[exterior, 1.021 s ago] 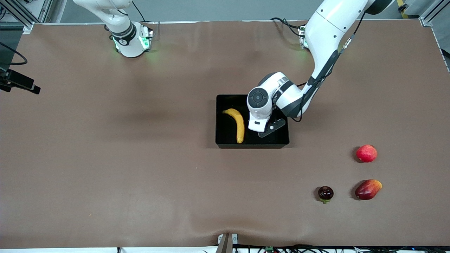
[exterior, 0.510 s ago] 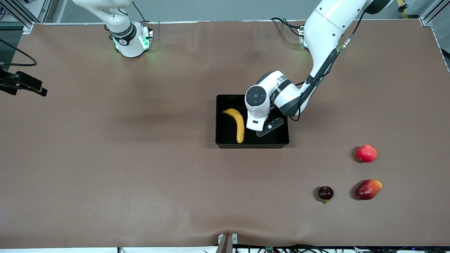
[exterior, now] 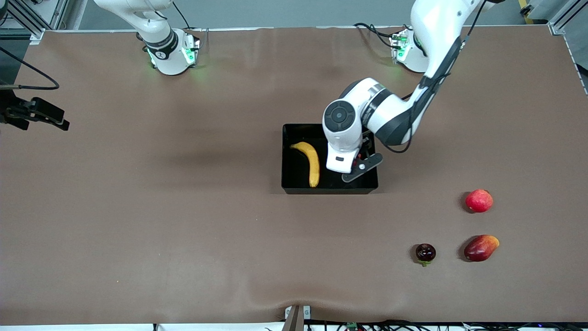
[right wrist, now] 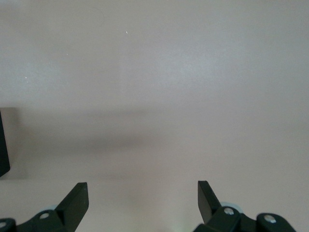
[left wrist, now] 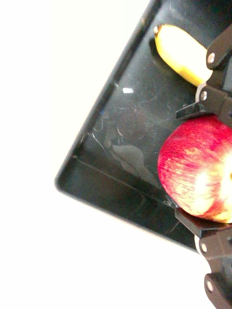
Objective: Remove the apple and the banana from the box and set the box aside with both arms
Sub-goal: 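Lift the red apple out of the box with the left gripper, then set the red apple beside the other fruits and open the left gripper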
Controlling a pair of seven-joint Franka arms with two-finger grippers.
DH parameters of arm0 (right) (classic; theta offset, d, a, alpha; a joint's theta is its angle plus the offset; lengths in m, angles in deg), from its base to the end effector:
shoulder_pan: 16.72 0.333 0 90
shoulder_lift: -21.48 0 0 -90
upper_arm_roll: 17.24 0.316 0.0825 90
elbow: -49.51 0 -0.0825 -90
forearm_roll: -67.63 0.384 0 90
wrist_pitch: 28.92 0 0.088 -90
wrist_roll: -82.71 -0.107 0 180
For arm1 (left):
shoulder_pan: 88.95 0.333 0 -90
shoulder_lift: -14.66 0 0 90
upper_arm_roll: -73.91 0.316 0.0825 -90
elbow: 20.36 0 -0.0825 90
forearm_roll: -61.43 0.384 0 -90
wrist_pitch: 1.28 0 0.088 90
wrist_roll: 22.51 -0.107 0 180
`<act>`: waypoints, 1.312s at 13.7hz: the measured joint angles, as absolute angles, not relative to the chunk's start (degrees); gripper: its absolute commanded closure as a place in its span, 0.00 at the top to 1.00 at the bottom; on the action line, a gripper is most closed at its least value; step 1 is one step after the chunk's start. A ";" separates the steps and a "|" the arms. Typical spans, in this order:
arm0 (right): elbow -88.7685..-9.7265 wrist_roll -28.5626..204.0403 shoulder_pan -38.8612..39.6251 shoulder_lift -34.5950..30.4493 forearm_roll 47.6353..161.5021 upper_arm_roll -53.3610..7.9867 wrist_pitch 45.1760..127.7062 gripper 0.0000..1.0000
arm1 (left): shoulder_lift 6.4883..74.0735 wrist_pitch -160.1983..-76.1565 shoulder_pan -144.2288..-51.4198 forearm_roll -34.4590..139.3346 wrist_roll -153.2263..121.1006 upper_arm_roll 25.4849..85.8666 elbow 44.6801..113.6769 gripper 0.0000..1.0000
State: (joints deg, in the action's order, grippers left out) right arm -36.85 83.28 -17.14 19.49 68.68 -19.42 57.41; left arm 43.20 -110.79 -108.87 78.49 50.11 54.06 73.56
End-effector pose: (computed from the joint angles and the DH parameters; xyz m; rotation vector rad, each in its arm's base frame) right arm 0.5586 -0.0229 0.6295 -3.1227 0.0540 0.0543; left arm 0.5322 -0.3832 0.3266 -2.8459 -0.6805 0.0284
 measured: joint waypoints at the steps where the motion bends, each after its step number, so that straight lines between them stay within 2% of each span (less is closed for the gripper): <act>1: -37.00 83.28 -17.07 19.54 68.68 -19.41 57.41 1.00 | 42.50 -109.97 -107.43 77.84 47.30 54.09 72.54 0.00; 7: -37.50 83.06 -16.62 19.96 68.71 -17.94 55.59 1.00 | 39.10 -107.50 -92.25 73.74 26.03 54.18 71.63 0.00; 11: -37.83 82.82 -16.21 19.97 68.71 -17.12 55.25 1.00 | 39.25 -108.13 -82.99 73.60 12.15 54.32 74.50 0.00; 15: -38.25 82.82 -16.22 19.97 68.71 -17.18 55.38 1.00 | 40.20 -116.18 -74.27 73.59 1.34 54.39 79.23 0.00; 18: -38.27 82.82 -16.31 19.97 68.71 -17.31 55.57 1.00 | 42.27 -122.82 -73.64 74.87 0.82 54.46 81.79 0.00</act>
